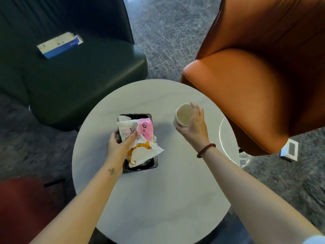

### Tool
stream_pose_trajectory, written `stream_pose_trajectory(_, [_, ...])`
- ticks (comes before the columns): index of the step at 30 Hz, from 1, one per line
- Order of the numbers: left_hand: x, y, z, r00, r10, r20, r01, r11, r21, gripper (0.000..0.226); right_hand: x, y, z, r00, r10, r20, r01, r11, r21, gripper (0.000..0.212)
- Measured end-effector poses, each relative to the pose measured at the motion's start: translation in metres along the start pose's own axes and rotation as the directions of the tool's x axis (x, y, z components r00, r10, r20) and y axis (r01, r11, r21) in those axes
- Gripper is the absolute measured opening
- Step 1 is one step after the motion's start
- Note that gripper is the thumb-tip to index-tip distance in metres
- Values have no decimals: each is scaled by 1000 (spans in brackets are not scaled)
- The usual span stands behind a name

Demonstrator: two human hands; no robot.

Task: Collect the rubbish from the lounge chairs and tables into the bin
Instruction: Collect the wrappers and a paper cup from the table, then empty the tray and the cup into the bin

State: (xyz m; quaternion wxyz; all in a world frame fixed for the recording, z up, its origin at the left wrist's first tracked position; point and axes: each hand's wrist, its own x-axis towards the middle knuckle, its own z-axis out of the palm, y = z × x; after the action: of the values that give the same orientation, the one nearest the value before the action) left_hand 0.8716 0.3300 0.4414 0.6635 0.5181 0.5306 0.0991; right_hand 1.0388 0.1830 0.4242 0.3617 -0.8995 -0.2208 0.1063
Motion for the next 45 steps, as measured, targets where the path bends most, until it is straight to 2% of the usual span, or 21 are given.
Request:
stream_pose_trajectory(4, [-9, 40, -25, 993, 108, -51, -108, 994, -7, 42, 12, -62, -6, 987, -162, -4, 162, 986, 31, 85])
stream_pose_trajectory(9, [-37, 88, -89, 959, 214, -183, -233, 968, -88, 51, 16, -159, -1, 920, -390, 45, 389, 921, 16, 83])
stream_pose_trajectory(13, [-75, 105, -162, 902, 243, -356, -323, 928, -187, 51, -11, -242, 24, 829, -550, 100, 546, 835, 63, 85])
stream_pose_trajectory(17, [-128, 94, -249, 790, 205, -578, -409, 878, -249, 46, -70, -327, 61, 697, -688, 202, 674, 725, 143, 85])
stream_pose_trajectory(22, [-223, 46, -365, 626, 134, -768, -522, 804, -285, 40, -188, -416, 106, 493, -823, 282, 781, 562, 273, 82])
stream_pose_trajectory(28, [-375, -47, -502, 422, 47, -905, -598, 765, -239, 39, -386, -495, 158, 233, -919, 319, 823, 361, 438, 85])
stream_pose_trajectory(31, [-468, -101, -562, 288, 38, -957, -645, 746, -165, 25, -503, -527, 177, 113, -948, 297, 810, 261, 525, 84])
stream_pose_trajectory(34, [-563, -158, -614, 119, -19, -993, -631, 770, -90, 14, -624, -557, 193, -33, -960, 277, 760, 156, 631, 83])
stream_pose_trajectory(39, [-710, -273, -655, -159, -255, -954, -672, 736, -85, 22, -830, -575, 208, -303, -925, 231, 630, -12, 777, 81])
stream_pose_trajectory(45, [-853, -397, -646, -446, -515, -732, -644, 753, -138, 37, -1045, -541, 206, -630, -761, 155, 352, -102, 931, 82])
